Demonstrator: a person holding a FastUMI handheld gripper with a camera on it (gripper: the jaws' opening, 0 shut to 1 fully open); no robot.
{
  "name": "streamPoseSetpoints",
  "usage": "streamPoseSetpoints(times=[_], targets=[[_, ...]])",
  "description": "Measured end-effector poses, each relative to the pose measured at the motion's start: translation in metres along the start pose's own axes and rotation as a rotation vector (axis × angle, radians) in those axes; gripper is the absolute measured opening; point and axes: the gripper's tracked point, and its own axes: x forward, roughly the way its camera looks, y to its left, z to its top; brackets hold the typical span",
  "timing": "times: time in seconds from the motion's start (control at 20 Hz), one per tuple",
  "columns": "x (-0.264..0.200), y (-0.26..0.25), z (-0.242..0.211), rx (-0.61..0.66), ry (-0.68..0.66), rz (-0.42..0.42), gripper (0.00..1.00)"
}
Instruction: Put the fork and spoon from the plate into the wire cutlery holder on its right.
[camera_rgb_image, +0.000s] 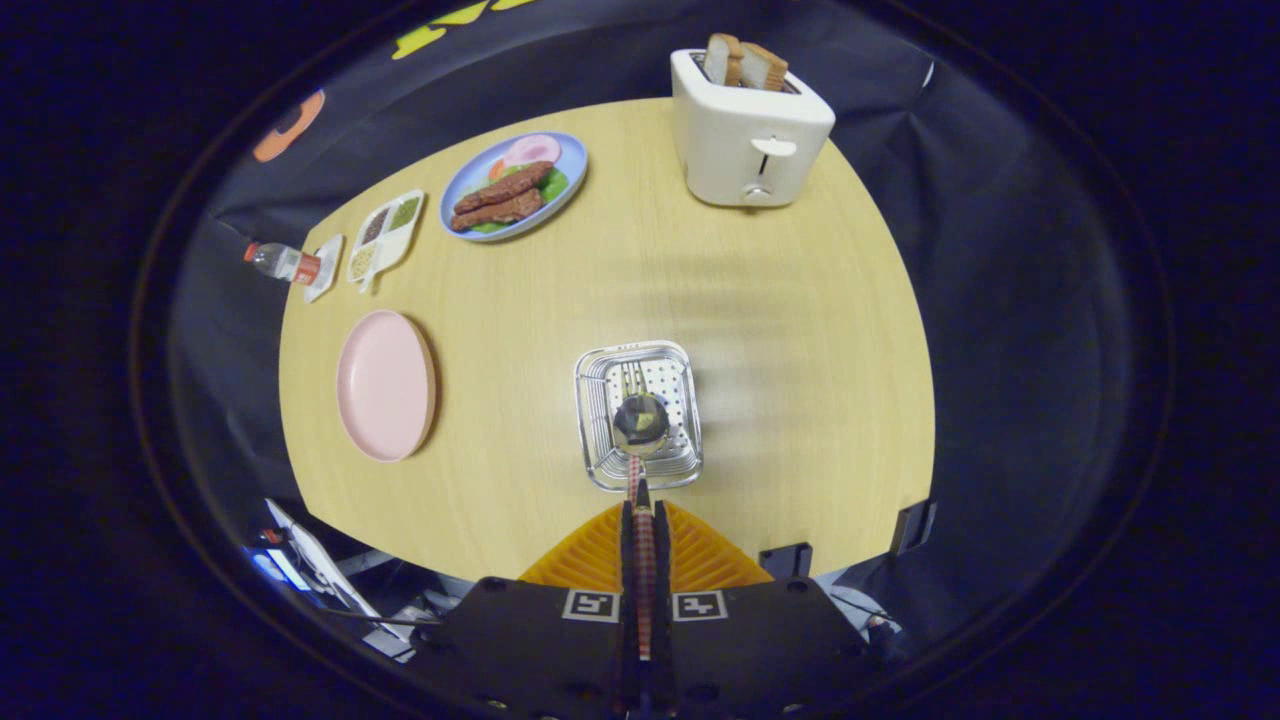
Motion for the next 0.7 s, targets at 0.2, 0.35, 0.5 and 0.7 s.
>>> streamPoseSetpoints(times=[0.2, 0.35, 0.5, 0.7], targets=[[0.016, 0.001, 0.019, -0.005, 0.027, -0.024, 0.05], [0.024, -0.001, 0.029, -0.008, 0.036, -0.044, 0.05], [0.032, 0.001, 0.032, -0.009, 0.061, -0.036, 0.05], [0.037, -0.005, 0.039, -0.002, 0.036, -0.057, 0.07]])
